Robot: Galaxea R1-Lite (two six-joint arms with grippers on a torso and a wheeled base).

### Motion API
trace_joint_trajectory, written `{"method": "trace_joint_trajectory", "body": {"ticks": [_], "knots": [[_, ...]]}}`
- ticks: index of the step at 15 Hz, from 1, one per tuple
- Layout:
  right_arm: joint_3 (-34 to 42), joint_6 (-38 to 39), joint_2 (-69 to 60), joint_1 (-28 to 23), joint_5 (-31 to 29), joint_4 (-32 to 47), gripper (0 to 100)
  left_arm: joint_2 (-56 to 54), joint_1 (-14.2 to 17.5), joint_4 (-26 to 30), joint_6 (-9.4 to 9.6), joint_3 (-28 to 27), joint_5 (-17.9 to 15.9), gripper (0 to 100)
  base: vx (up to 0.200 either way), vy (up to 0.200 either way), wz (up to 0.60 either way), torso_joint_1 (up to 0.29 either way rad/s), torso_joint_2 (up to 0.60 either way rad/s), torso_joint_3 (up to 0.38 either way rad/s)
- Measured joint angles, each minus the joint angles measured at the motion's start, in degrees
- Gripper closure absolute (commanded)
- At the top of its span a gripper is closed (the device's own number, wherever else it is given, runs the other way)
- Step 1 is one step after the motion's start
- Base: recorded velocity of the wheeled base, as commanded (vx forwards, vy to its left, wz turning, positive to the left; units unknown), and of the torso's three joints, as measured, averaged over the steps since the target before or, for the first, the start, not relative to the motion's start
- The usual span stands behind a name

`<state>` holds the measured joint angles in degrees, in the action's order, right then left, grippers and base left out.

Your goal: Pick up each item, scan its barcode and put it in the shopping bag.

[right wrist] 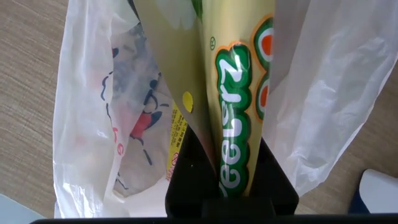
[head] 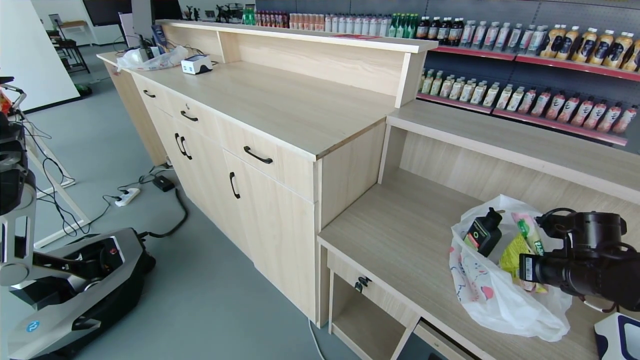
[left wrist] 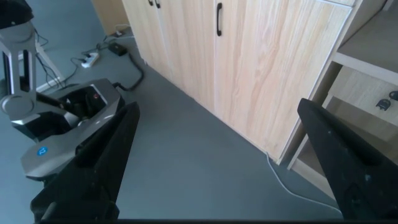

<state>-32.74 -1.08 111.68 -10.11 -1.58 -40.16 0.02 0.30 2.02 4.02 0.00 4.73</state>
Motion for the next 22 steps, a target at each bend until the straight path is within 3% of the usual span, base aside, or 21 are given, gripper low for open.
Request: {"method": "trace_joint_trajectory", "body": {"ticks": [10,11,17,22], "knots": [[1.18,-0.3,1.85,-0.06,-0.11,-1.72,100,0.0,0.02,0.0,0.02,0.0,0.0,0,0.0,0.0,0.0,0.0,0.0,0.0],[1.24,-0.24,1.77,-0.09,-0.09,-1.63,0,0.0,0.05,-0.02,0.02,0.0,0.0,0,0.0,0.0,0.0,0.0,0.0,0.0],[1.33,-1.56,-2.61,0.22,2.21,-0.98,0,0.0,0.0,-0.02,0.0,0.0,0.0,0,0.0,0.0,0.0,0.0,0.0,0.0],[1.83,-10.54,-14.49,0.38,7.81,0.77,0,0.0,0.02,0.0,0.02,0.0,0.0,0,0.0,0.0,0.0,0.0,0.0,0.0]]}}
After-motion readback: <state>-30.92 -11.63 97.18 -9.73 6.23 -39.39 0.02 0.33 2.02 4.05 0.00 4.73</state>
